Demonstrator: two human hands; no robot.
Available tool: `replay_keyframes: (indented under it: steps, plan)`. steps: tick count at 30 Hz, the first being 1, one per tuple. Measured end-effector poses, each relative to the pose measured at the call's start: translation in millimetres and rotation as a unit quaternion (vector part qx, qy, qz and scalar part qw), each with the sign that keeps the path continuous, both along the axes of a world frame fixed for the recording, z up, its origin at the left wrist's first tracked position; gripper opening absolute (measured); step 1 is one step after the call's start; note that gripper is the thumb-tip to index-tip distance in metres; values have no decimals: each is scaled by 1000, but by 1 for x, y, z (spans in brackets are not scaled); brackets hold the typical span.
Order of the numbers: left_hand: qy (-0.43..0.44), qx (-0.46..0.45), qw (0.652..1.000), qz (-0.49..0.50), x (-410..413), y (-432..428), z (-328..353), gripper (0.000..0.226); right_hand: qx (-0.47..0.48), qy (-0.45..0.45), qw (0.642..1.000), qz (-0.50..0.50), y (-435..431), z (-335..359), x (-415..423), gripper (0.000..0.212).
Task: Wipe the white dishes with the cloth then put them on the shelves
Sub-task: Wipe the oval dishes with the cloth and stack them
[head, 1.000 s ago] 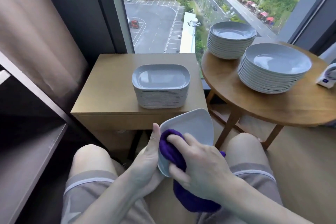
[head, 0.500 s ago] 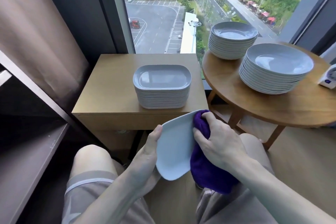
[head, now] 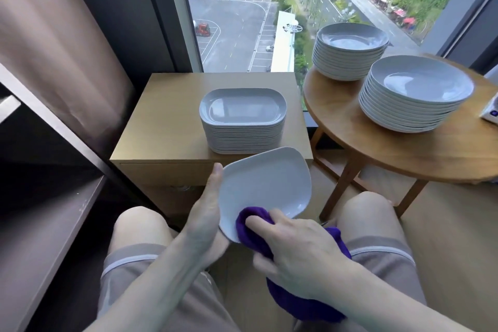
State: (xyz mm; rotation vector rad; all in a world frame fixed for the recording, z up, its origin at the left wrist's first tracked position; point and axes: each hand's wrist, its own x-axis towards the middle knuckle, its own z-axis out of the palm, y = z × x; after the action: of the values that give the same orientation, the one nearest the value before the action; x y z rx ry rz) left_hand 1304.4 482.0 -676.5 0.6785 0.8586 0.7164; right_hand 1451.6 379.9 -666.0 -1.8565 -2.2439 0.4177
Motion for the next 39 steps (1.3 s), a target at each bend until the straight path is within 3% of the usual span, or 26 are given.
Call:
replay_keyframes:
  steps: [6, 11, 16, 21, 27, 33, 39]
  plan:
    - [-2, 22, 1000, 22, -11, 13, 8, 62, 4, 27, 991, -135, 20, -8, 41, 31]
    - [2, 19, 1000, -24, -5, 5, 9, 61, 20, 194, 937, -289, 32, 0, 58, 39]
    - [18, 14, 998, -56, 4, -8, 8, 61, 55, 135, 966, -215, 19, 4, 30, 47]
    - [8, -14, 998, -61, 5, -16, 0, 67, 69, 76, 992, -70, 0, 10, -9, 48]
    - [-9, -18, 1000, -8, -4, -1, 1, 64, 37, -16, 999, 19, -7, 3, -14, 43]
    - [-11, 14, 1000, 24, -15, 17, 8, 60, 32, -5, 998, -50, 8, -4, 11, 39]
    - [15, 19, 1000, 1, -13, 15, 10, 61, 69, 13, 977, -203, 28, -8, 54, 44]
